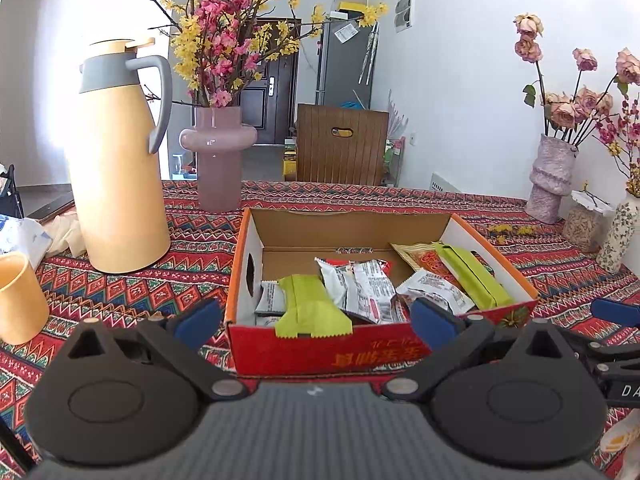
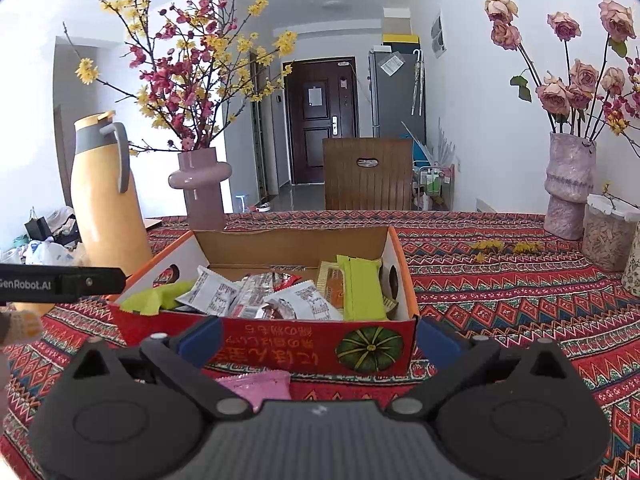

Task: Organize snacks
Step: 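Move both tools back over the snack pile beside the box, then grasp a large white packet with the right tool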

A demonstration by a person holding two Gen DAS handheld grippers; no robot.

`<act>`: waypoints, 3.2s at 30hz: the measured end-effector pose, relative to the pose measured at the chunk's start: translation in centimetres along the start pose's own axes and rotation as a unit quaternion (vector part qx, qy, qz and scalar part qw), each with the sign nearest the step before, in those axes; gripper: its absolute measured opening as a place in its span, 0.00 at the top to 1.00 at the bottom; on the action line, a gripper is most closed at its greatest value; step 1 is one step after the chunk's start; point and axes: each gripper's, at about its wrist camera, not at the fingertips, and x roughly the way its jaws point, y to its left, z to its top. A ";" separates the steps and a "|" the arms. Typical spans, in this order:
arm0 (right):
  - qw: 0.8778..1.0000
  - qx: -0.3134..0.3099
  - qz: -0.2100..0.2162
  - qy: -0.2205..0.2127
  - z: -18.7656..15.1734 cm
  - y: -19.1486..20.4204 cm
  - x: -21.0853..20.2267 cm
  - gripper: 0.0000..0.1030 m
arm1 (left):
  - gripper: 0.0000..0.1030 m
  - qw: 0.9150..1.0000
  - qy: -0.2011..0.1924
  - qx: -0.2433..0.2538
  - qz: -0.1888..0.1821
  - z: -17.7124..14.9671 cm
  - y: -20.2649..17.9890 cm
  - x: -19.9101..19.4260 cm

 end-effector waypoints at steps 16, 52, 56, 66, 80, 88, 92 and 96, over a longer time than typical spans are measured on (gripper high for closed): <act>1.000 0.006 0.020 0.007 -3.3 1.6 -4.9 0.00 | 0.00 1.000 -0.003 0.008 -0.007 -3.9 0.8 -4.5; 0.990 -0.017 0.039 0.138 -10.2 7.2 -2.7 0.00 | 0.00 0.998 0.055 -0.004 -0.008 -9.9 2.7 -6.6; 0.989 -0.032 0.025 0.140 -10.5 7.7 -2.3 0.00 | 0.00 0.998 0.059 -0.007 -0.006 -10.0 3.0 -6.5; 0.990 -0.036 0.012 0.136 -10.7 8.1 -2.2 0.00 | 0.00 0.998 0.067 -0.011 -0.008 -10.3 2.9 -6.4; 0.993 -0.025 0.017 0.114 -10.7 7.6 -3.6 0.33 | 0.00 0.997 0.072 -0.019 -0.004 -10.4 3.4 -6.4; 0.994 -0.019 0.022 0.106 -10.6 7.3 -4.3 0.36 | 0.00 0.997 0.073 -0.020 -0.003 -10.4 3.4 -6.4; 0.995 -0.020 0.023 0.098 -10.5 7.3 -4.8 0.36 | 0.00 0.997 0.074 -0.020 -0.003 -10.4 3.4 -6.3; 0.995 -0.025 0.025 0.088 -10.2 7.4 -5.3 0.36 | 0.00 0.997 0.075 -0.020 -0.002 -10.4 3.4 -6.2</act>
